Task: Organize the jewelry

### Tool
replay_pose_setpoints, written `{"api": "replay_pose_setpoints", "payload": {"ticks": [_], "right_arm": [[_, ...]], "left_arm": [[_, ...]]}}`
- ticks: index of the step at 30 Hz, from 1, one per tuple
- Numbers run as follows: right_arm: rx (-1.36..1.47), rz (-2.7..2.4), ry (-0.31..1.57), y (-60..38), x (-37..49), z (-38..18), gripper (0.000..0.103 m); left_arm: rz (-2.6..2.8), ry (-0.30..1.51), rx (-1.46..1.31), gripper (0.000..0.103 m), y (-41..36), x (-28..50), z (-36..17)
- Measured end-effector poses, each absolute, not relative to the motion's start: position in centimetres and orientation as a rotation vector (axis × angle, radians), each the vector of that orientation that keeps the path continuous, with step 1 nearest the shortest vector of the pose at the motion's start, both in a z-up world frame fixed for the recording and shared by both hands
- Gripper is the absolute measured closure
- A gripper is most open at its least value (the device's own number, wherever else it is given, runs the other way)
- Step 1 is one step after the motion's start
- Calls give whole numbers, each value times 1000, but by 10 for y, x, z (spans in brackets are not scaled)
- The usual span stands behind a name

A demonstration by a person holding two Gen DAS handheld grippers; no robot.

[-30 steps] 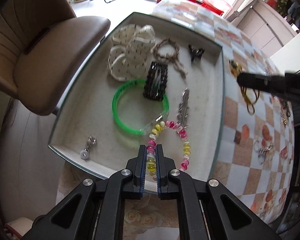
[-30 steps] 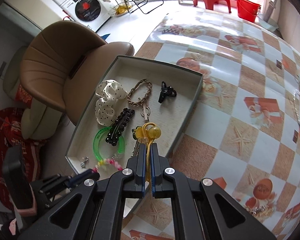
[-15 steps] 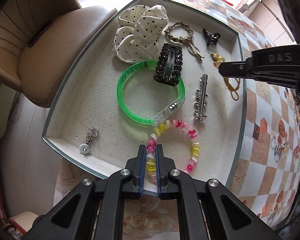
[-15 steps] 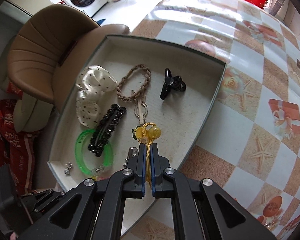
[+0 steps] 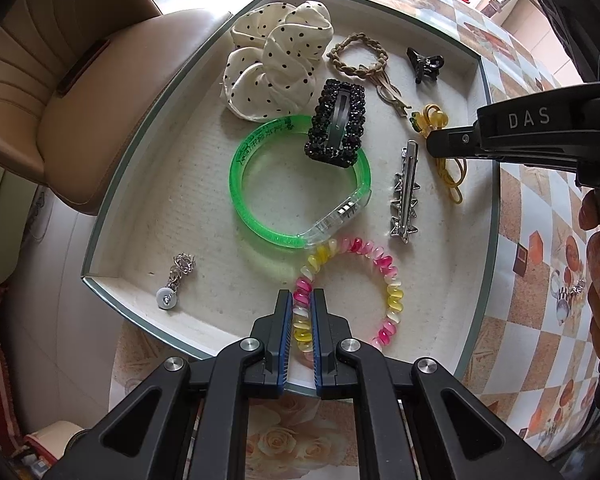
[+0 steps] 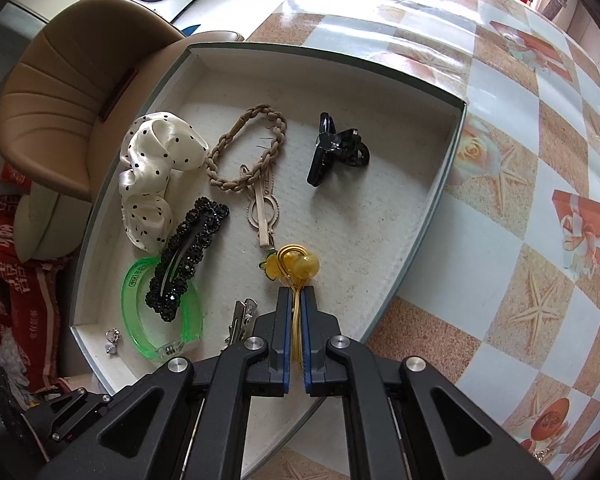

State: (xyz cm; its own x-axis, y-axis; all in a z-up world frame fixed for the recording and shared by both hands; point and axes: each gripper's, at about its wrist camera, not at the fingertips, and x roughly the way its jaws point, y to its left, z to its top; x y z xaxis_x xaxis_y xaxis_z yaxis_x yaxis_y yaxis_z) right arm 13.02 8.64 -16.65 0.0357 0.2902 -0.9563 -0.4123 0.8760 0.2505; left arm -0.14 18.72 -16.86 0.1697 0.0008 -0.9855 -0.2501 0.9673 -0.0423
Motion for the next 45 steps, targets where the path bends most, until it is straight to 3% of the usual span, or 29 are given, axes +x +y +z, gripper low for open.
{"api": "replay_pose_setpoints", "payload": {"ticks": [7,14,32,42,43,44,45], "right_arm": [[-113,551,1443,90,129,-165,96],[-104,558,1437,93,128,-155,75],[-5,479,1404,44,91,-94,67],[8,450,1424,23,73,-86,66],[8,448,1425,22,71,-85,66],[7,447,1425,21,70,-85,66],[7,446,1426,20,69,-84,66]], "left_arm": [[205,1401,-209,91,187,2,-167],[211,1401,-195,91,185,3,-159],[188,1387,-180,91,181,11,-130],[156,1406,-200,91,181,13,-154],[156,1410,-201,71,181,13,-154],[159,1413,-200,42,180,14,-155],[179,1410,-191,0,180,13,-153]]}}
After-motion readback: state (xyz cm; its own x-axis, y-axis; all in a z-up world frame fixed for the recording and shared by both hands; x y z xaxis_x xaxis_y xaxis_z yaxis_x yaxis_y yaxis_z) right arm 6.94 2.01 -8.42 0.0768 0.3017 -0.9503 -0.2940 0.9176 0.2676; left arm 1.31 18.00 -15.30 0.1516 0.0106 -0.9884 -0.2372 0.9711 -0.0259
